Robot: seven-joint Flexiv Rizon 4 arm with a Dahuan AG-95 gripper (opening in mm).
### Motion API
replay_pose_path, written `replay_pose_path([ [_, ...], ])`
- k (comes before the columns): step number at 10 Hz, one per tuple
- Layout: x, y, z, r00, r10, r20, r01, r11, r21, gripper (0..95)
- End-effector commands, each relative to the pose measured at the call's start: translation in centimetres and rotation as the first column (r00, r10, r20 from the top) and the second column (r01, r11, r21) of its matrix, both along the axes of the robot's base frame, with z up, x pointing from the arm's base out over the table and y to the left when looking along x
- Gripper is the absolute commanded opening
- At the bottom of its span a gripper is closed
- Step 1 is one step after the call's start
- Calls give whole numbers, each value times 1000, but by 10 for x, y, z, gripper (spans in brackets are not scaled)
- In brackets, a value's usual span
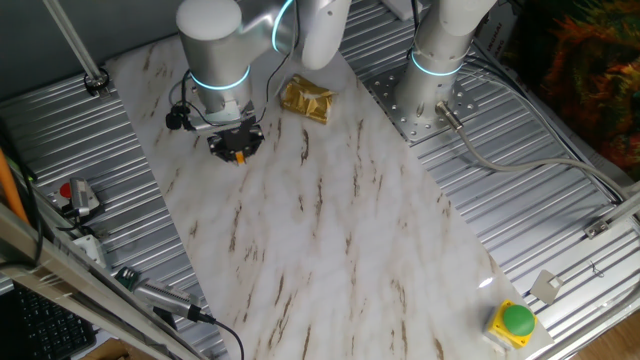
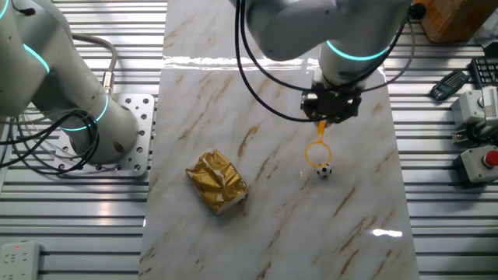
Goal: Remove the bubble ring from the ball
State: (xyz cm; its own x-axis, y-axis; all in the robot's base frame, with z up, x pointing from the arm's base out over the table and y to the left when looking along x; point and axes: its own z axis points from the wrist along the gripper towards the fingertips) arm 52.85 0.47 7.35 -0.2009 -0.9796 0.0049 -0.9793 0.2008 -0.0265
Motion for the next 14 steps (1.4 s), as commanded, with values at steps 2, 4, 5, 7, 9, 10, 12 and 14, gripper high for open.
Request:
replay_pose_path([
  [2, -3, 25, 7, 954, -298, 14, 299, 954, -8, 0],
  [4, -3, 35, 9, 895, -446, 19, 446, 895, 15, 0],
  [5, -2, 36, 10, 879, -476, 17, 476, 879, 22, 0],
  [7, 3, 41, 11, 829, -559, 14, 558, 829, 32, 0],
  [9, 15, 45, 11, 829, -560, 17, 559, 829, 32, 0],
  [10, 18, 46, 7, 830, -557, 21, 556, 830, 40, 0],
  [12, 20, 49, -5, 839, -544, 28, 542, 839, 40, 0],
  [14, 24, 49, -14, 857, -515, 22, 514, 857, 35, 0],
])
